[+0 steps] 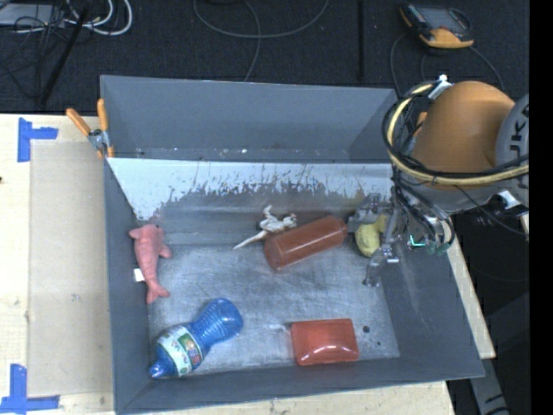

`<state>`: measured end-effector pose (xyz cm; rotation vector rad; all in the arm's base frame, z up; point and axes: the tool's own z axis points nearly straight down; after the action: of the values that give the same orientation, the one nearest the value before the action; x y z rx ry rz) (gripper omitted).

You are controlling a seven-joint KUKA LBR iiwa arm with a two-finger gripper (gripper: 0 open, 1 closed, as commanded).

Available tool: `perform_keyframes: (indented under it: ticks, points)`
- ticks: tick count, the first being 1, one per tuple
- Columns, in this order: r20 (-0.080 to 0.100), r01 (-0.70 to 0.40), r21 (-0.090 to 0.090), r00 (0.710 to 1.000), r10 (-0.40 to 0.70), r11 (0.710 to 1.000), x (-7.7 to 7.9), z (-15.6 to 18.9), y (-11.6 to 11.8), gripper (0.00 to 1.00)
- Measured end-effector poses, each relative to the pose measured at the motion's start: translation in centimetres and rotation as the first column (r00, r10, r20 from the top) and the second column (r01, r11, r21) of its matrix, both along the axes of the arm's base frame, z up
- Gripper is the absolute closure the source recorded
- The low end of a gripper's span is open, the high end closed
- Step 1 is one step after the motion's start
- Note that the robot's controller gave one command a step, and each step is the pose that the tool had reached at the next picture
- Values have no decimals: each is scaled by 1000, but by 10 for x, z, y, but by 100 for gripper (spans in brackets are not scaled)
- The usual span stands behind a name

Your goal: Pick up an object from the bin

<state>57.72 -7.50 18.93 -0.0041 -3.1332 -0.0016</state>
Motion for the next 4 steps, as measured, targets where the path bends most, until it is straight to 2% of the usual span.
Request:
perform_keyframes:
  ticks: [1,2,3,4]
  points:
    - [8,-4,-1,1000,4,1000,2,5,1,100]
    - [8,-5,-1,1000,5,1000,2,5,1,100]
    - [6,-10,0,1000,10,1000,6,40,-12,100]
    - [19,-27,-3,999,27,1000,2,31,-14,100]
